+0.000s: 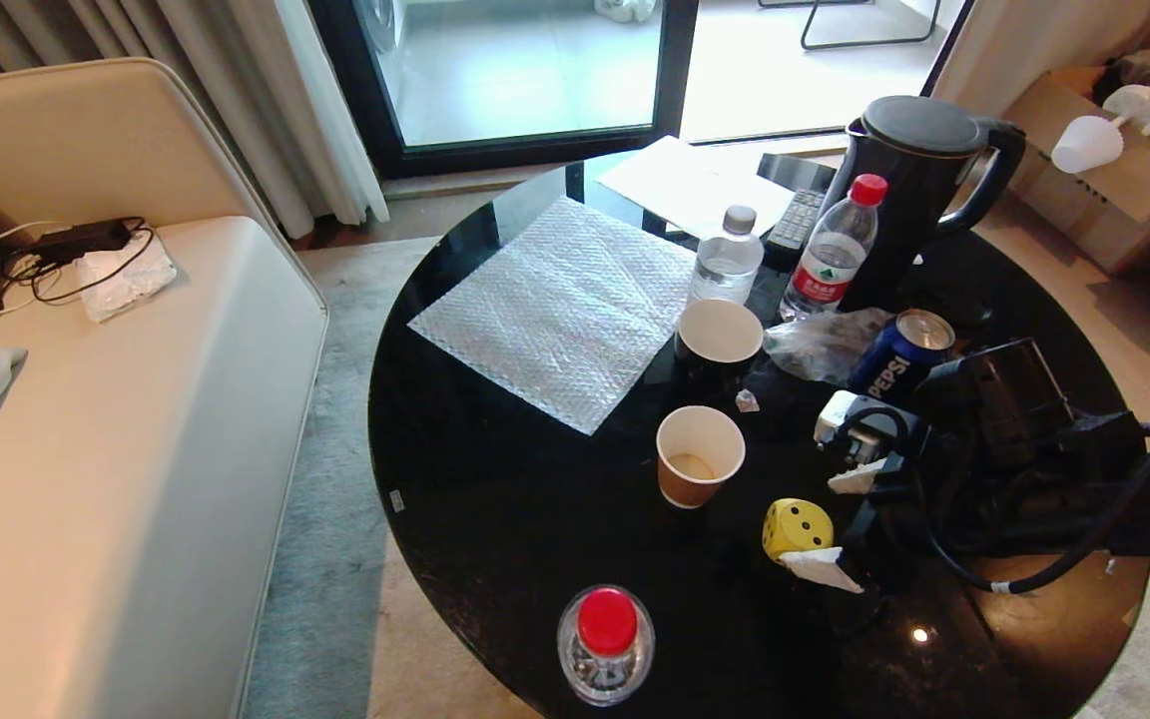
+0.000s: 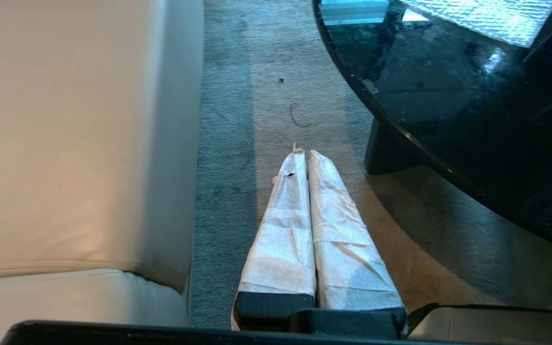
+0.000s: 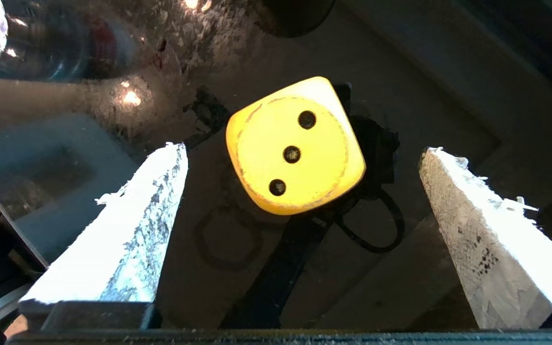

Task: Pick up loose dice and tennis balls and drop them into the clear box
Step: Pick up toys out of the box

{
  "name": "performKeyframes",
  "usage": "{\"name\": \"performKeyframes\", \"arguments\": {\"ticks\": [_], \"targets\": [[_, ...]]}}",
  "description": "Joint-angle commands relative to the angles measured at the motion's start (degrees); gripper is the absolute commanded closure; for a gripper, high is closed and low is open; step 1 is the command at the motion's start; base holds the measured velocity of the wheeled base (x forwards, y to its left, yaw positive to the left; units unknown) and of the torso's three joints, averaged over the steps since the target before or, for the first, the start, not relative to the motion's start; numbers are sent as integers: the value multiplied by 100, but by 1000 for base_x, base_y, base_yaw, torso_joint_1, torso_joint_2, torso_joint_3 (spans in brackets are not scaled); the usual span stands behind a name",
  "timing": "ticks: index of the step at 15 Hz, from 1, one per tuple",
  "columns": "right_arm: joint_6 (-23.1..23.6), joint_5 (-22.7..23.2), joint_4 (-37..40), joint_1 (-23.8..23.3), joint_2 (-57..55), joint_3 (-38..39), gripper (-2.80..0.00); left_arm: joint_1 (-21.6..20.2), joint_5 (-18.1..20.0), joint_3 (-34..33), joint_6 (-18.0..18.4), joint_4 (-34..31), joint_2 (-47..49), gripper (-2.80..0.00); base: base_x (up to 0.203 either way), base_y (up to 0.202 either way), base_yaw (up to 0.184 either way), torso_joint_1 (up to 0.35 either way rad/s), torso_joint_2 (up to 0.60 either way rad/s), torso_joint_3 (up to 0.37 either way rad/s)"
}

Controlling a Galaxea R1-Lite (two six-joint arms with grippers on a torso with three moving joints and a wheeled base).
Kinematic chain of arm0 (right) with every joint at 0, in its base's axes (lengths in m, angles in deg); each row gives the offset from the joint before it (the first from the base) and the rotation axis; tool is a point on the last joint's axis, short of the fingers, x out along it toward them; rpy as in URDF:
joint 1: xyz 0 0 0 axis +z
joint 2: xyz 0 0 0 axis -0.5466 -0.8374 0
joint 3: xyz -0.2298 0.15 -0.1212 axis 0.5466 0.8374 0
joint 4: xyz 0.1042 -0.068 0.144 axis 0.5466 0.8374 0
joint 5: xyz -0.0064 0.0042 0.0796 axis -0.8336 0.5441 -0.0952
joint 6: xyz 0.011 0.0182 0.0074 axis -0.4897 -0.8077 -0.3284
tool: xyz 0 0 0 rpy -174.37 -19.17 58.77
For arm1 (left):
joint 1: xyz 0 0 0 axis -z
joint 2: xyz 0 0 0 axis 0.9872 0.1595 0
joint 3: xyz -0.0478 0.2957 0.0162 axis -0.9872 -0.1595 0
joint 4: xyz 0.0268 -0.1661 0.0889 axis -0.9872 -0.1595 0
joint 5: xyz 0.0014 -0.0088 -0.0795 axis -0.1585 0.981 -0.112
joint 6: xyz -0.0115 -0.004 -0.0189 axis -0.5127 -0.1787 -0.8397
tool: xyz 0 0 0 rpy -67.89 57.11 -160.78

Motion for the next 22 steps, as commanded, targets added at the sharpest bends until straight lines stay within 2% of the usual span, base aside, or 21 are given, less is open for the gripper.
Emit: {"name": "performKeyframes", "arguments": {"ticks": [1,22], "targets": [[14,-8,-10,4,-172,-73,-280,0,-4,-8,5,0,0,0,0,0,0,0,0,0],[144,-62,-78,0,-678,-325,-280,0,-4,-9,5,0,0,0,0,0,0,0,0,0]]}}
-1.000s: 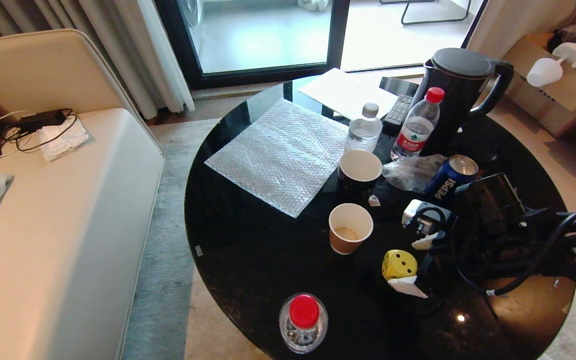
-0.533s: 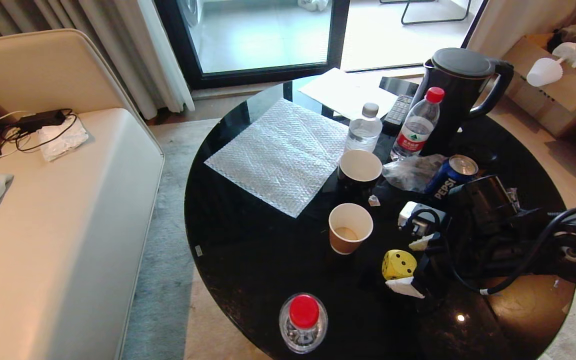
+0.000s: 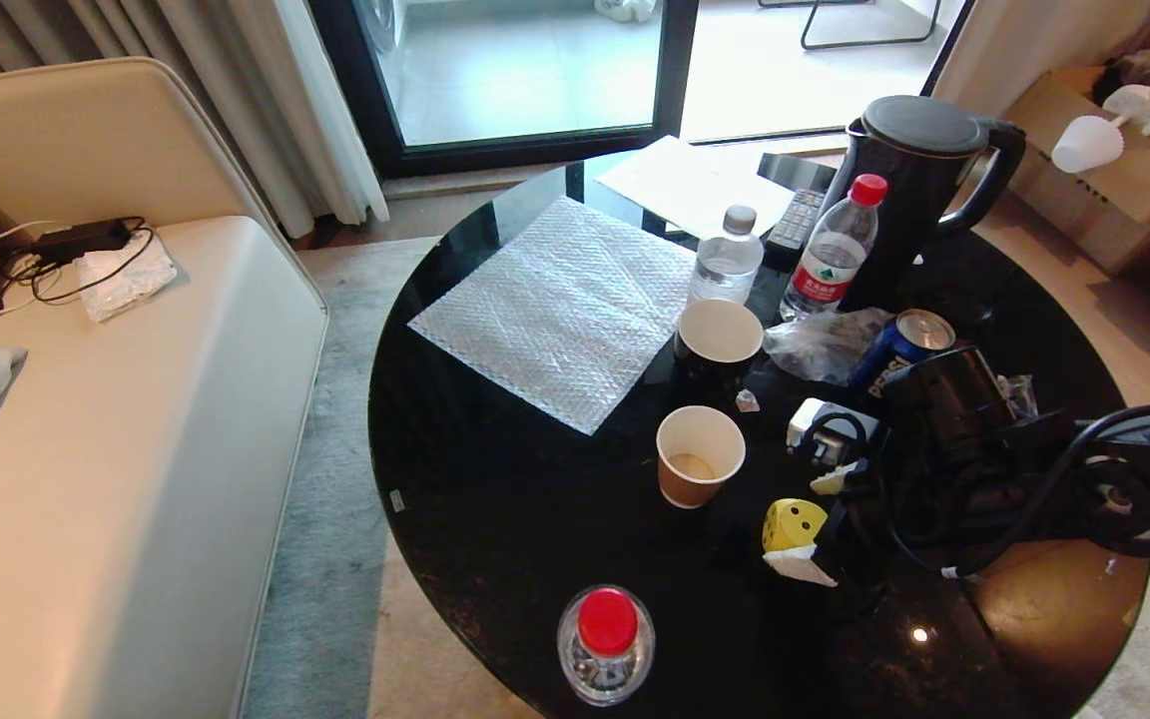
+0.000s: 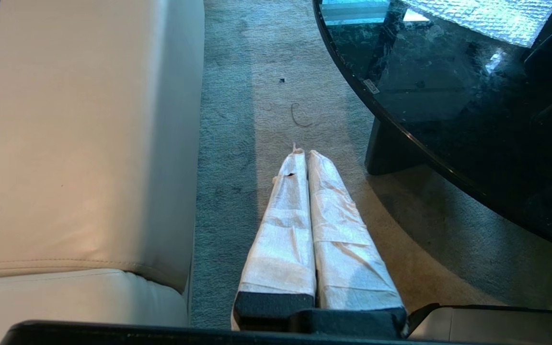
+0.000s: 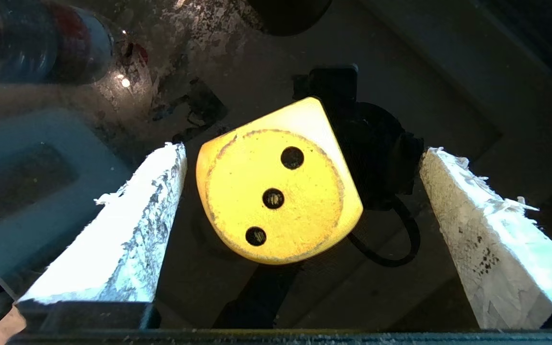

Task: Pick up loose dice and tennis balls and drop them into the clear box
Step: Pick up toys out of the box

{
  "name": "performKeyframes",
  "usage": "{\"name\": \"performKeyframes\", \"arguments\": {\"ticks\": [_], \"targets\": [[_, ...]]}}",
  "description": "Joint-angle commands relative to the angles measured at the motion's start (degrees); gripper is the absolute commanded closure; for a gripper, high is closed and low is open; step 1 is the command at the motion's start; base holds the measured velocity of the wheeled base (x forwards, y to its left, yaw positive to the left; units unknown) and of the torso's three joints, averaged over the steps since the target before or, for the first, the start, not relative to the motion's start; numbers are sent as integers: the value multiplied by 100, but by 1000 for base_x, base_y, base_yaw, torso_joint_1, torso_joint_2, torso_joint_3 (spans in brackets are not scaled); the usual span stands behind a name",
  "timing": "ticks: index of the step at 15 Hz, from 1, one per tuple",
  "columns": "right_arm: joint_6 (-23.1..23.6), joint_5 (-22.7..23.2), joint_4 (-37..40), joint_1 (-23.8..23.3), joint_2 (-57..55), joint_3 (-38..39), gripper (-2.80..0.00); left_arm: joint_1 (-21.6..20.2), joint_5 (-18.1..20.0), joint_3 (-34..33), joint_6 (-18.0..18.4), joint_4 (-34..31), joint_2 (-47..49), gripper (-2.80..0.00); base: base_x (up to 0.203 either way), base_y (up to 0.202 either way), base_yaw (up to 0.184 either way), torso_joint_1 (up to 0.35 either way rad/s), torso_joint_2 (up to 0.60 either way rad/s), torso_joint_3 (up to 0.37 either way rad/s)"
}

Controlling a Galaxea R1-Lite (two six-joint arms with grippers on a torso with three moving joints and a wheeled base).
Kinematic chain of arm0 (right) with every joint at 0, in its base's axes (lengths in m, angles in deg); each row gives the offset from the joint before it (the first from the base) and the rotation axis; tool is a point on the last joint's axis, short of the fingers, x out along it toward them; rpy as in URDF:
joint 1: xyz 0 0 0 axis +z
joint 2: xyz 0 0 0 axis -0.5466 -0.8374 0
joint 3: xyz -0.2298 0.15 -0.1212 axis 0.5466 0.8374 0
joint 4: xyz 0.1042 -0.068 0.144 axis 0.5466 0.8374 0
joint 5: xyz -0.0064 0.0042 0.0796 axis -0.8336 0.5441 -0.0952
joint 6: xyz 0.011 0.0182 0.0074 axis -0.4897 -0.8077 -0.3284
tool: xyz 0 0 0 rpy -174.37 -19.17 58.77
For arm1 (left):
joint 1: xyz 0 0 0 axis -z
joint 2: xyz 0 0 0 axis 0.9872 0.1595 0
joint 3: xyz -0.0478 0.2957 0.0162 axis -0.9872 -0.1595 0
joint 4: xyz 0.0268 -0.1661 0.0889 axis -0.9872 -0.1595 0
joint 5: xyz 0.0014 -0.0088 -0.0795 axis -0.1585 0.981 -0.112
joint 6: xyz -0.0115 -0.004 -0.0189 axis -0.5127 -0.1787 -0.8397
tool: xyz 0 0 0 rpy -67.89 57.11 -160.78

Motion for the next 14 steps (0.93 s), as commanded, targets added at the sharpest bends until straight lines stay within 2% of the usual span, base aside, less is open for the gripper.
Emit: {"name": "performKeyframes", "arguments": {"ticks": [1,4,5,6,14], "targets": [[32,-3,4,2,-81,-28,-280,0,-2,-8,-2,0,0,0,0,0,0,0,0,0],[32,-12,4,-7,-108,-37,-280,0,-2,0,-2,0,0,0,0,0,0,0,0,0],[32,-155,-3,-7,-128,-37,-280,0,-2,-9,-2,0,0,0,0,0,0,0,0,0],[49,-213,-5,-7,-134,-37,0,0,-2,-9,-2,0,0,0,0,0,0,0,0,0],[120,-241,-5,-7,-125,-37,0,0,-2,-9,-2,0,0,0,0,0,0,0,0,0]]}}
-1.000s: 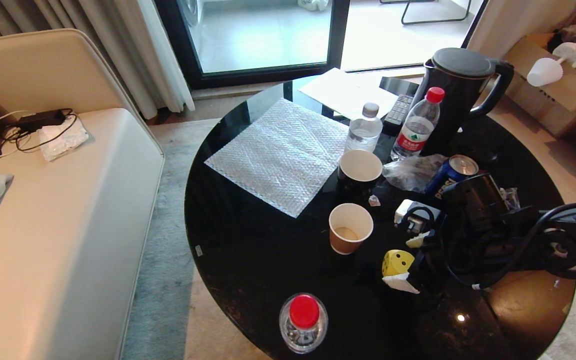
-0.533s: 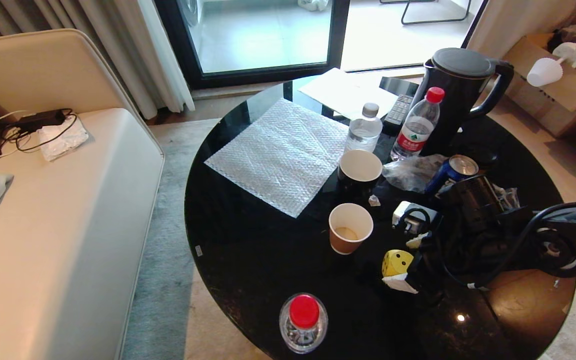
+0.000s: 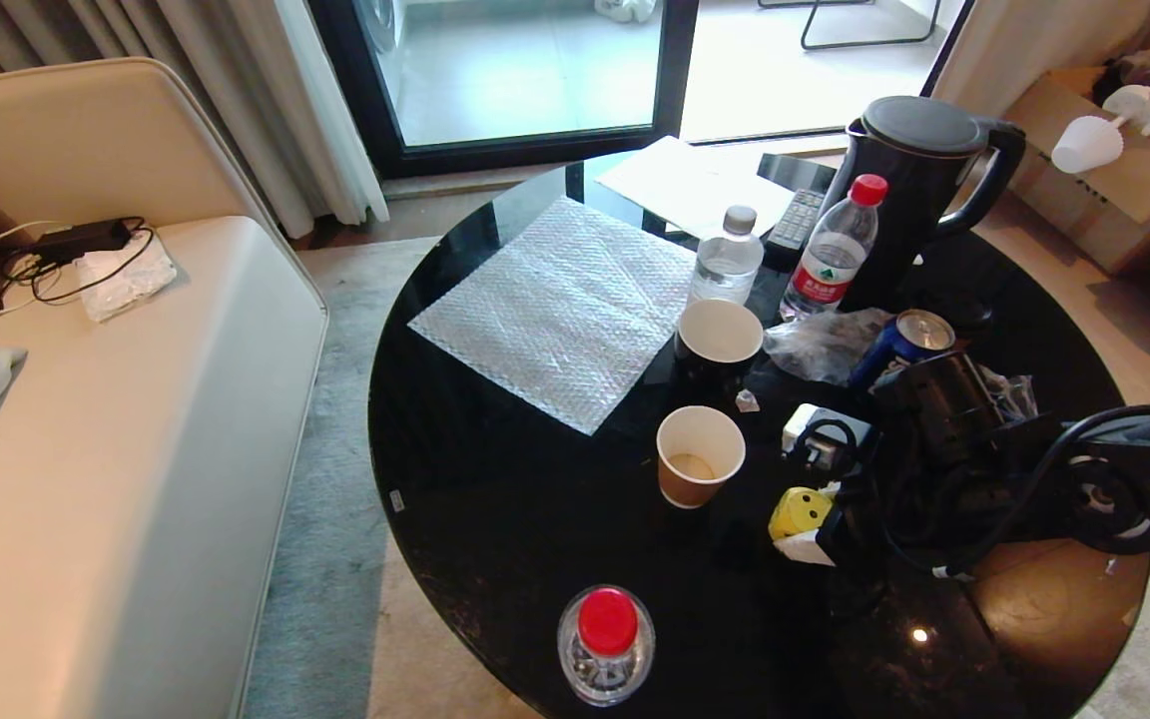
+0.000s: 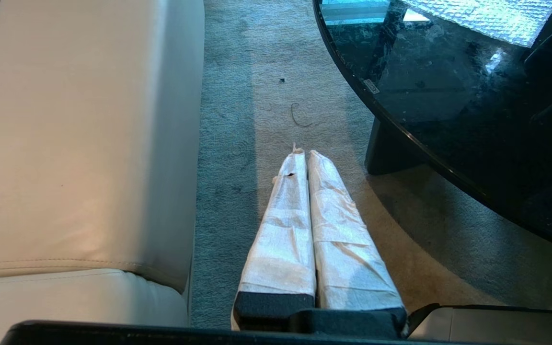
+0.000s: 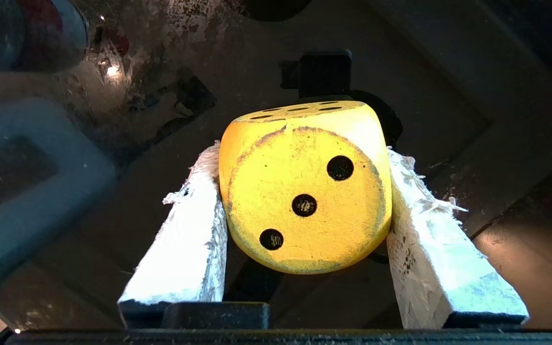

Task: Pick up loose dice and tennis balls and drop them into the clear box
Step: Pick up toys out of the box, then put the toys in the box

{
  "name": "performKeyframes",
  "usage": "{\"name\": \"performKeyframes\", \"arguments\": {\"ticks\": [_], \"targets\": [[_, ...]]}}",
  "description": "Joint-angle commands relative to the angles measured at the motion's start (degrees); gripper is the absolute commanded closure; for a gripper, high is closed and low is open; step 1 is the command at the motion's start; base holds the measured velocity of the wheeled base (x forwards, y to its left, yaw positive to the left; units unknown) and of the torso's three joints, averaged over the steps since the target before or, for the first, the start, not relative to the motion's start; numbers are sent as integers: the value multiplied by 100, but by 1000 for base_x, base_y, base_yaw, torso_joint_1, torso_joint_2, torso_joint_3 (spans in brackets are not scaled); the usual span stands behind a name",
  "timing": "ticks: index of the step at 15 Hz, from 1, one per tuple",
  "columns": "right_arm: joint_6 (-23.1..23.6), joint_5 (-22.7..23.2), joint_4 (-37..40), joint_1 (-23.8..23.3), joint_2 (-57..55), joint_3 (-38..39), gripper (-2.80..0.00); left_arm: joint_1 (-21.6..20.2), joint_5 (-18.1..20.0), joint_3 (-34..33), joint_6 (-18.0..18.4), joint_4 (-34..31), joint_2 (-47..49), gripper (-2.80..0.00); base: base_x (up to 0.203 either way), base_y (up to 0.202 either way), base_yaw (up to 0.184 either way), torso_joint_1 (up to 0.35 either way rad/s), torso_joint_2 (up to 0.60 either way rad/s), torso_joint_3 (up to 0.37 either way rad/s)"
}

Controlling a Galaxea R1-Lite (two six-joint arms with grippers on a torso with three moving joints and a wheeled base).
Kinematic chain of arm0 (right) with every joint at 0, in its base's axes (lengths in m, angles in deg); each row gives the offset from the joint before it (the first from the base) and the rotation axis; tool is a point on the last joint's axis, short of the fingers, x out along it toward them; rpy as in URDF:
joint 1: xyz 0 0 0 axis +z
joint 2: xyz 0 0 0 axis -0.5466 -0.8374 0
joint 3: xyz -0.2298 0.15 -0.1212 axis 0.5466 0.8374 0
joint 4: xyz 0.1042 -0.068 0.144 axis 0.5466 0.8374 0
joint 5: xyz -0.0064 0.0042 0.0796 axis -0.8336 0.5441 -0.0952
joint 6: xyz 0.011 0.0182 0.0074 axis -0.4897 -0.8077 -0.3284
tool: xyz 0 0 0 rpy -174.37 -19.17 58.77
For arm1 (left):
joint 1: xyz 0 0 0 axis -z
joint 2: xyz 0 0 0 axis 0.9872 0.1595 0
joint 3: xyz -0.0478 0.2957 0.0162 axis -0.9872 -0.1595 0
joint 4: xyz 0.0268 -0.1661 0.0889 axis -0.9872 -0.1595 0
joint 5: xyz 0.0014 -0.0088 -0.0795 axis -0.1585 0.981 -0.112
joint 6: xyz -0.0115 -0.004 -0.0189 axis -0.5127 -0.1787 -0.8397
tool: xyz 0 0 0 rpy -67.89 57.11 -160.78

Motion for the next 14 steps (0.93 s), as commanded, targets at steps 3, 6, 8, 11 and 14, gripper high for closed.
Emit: {"name": "performKeyframes", "arguments": {"ticks": [3,6,8,11,14], "targets": [[5,-97,27,1,135,20,0,0,-4,0,-2,-2,0,0,0,0,0,0,0,0],[-11,-228,67,1,337,45,0,0,-4,-1,-2,-2,0,0,0,0,0,0,0,0],[-212,-560,71,-61,749,206,0,0,-4,-9,-2,-2,0,0,0,0,0,0,0,0],[-722,-974,75,-210,1417,431,0,0,-4,-9,-2,-2,0,0,0,0,0,0,0,0],[-1009,-1057,96,-257,1546,541,0,0,-4,-9,-2,-2,0,0,0,0,0,0,0,0]]}}
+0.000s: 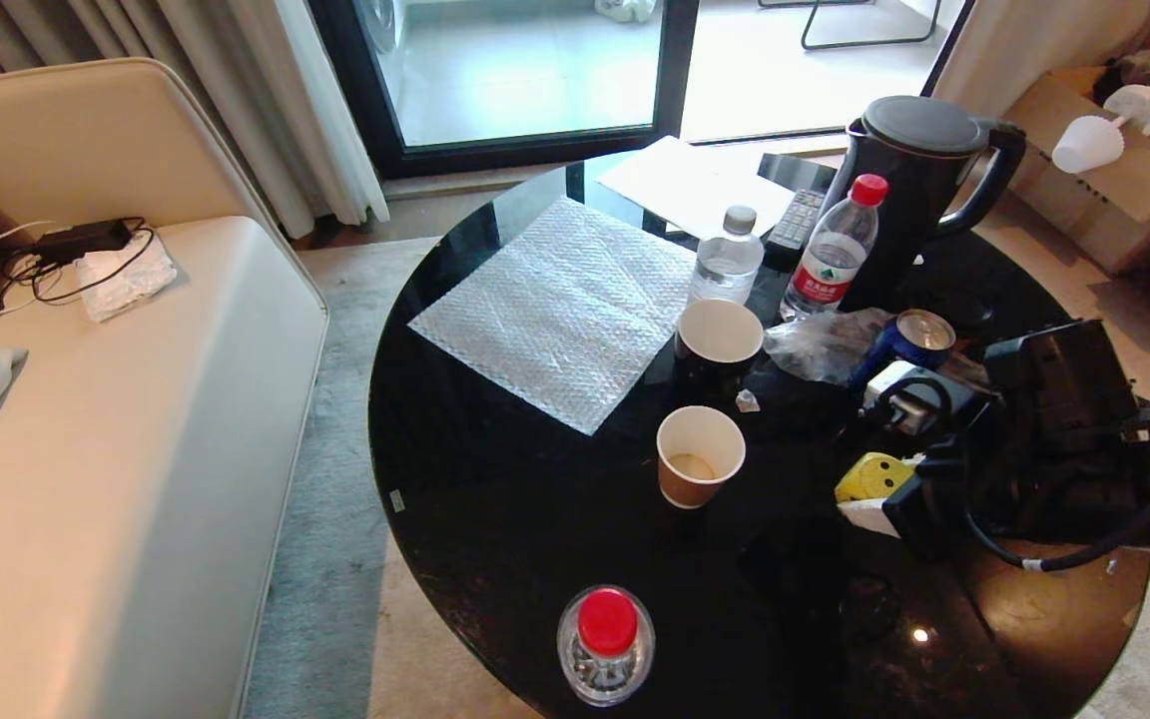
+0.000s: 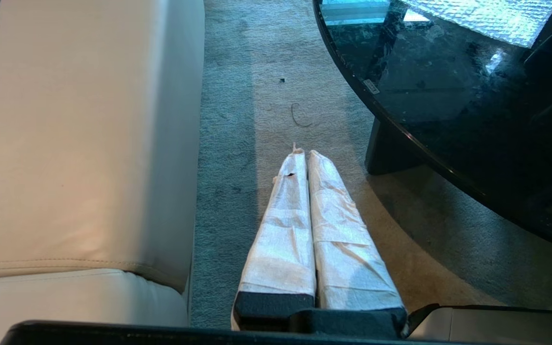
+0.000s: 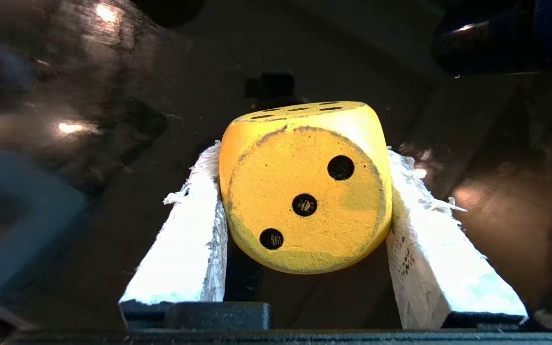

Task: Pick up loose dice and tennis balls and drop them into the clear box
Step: Put the toys in the box

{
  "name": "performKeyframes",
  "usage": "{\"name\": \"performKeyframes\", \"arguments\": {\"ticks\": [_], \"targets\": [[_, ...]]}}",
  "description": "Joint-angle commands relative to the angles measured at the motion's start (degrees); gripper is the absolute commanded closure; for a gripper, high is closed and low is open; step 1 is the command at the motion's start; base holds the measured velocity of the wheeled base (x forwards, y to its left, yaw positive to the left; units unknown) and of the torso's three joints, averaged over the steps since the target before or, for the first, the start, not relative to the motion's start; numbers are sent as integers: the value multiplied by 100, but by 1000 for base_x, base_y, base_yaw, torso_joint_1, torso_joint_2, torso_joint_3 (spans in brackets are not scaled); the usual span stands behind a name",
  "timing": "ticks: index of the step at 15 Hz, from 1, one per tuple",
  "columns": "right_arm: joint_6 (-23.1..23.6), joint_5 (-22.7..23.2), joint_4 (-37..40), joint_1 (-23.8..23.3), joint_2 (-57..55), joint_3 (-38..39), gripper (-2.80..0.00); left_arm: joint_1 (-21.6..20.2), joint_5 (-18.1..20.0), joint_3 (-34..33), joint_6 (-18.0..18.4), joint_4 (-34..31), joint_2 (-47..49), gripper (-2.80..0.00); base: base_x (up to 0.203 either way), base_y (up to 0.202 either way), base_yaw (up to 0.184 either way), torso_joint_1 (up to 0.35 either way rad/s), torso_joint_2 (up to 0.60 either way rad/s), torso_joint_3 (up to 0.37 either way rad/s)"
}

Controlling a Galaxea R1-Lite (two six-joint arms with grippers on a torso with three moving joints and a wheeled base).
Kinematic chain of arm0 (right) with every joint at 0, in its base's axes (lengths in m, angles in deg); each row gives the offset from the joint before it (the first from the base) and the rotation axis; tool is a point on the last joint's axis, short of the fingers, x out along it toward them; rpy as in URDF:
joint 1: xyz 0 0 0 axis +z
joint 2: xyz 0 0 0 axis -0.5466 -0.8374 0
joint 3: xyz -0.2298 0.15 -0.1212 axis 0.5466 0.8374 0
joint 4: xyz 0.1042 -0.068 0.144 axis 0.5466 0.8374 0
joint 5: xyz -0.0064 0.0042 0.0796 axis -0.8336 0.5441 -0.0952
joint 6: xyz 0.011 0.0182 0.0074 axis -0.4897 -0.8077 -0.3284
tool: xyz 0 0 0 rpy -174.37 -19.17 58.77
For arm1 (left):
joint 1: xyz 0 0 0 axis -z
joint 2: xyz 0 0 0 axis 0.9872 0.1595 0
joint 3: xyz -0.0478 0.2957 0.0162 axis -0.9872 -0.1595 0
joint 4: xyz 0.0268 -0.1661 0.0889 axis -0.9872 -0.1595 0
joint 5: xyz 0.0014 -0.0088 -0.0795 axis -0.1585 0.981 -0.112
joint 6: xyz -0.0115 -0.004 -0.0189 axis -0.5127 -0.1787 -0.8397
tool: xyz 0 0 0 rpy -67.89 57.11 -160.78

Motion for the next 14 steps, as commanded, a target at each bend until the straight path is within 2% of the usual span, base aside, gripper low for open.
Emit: {"name": "performKeyframes", "arguments": {"ticks": [1,2,5,9,14], "targets": [[-556,-122,23,-87,544,210,0,0,-4,-9,-2,-2,0,0,0,0,0,0,0,0],[-938,-202,42,-133,977,335,0,0,-4,-9,-2,-2,0,0,0,0,0,0,0,0],[-1732,-934,-55,-427,1998,1222,0,0,-4,-9,-2,-2,0,0,0,0,0,0,0,0],[-1820,-1002,-40,-513,2079,1324,0,0,-4,0,-2,-2,0,0,0,0,0,0,0,0],[-1884,-938,221,-970,4069,2432,0,0,-4,0,-2,-2,0,0,0,0,0,0,0,0]]}}
